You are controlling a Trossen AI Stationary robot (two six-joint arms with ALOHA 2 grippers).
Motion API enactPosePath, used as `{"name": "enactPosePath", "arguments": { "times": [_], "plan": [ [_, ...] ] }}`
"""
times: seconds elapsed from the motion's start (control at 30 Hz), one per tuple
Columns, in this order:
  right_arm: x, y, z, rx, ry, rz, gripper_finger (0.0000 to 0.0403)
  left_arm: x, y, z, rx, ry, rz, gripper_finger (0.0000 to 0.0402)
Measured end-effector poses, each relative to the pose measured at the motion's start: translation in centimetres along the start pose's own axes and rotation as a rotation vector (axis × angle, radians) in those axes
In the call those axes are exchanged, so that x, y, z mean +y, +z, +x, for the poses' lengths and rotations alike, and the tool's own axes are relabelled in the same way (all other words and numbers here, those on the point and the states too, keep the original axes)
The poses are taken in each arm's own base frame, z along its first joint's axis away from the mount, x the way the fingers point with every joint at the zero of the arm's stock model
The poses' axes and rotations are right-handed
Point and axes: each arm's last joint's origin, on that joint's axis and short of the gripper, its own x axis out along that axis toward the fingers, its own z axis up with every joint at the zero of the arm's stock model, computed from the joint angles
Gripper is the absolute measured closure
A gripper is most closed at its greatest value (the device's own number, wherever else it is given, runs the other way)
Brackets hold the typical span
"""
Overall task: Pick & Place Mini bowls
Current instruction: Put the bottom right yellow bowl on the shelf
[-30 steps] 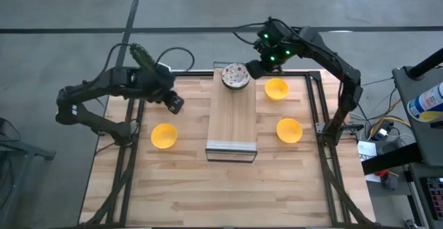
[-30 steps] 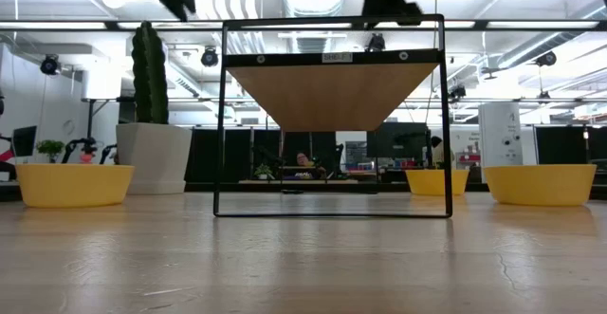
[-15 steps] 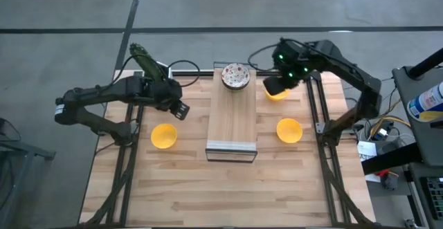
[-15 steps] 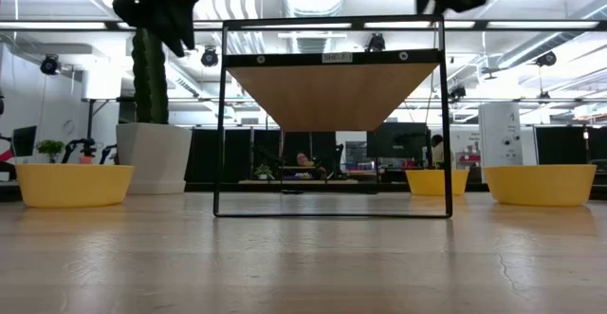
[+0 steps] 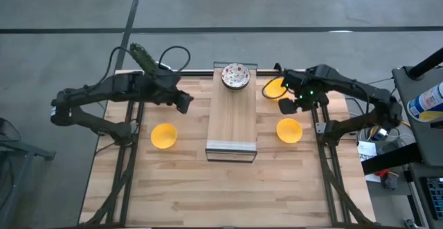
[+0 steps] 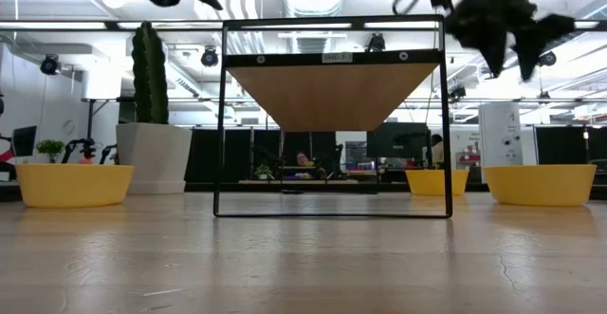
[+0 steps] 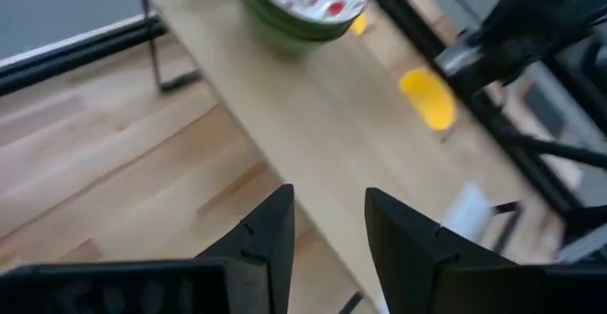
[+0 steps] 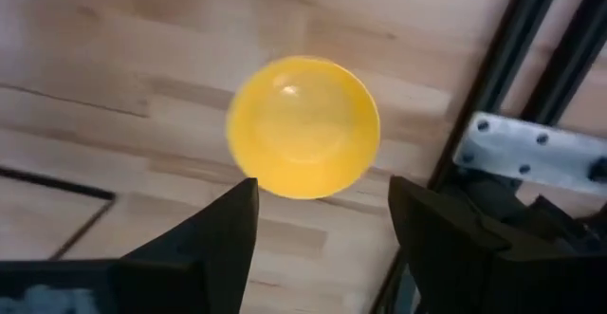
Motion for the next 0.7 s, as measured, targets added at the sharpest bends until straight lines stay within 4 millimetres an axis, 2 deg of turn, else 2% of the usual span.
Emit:
{"name": "enactPosePath", "arguments": {
  "times": [0.4, 0.7],
  "plan": [
    [-1.0, -1.4, 7.6, 0.213, -0.017, 0.047, 0.0168, 0.0, 0.5, -2.1, -0.078, -0.092, -0.024, 0.0280],
    [1.3, -3.3, 10.1, 0.174, 0.135, -0.259, 0.0172, 0.0, 0.5, -2.4, -0.086, -0.098, -0.025, 0.0280]
  ]
}}
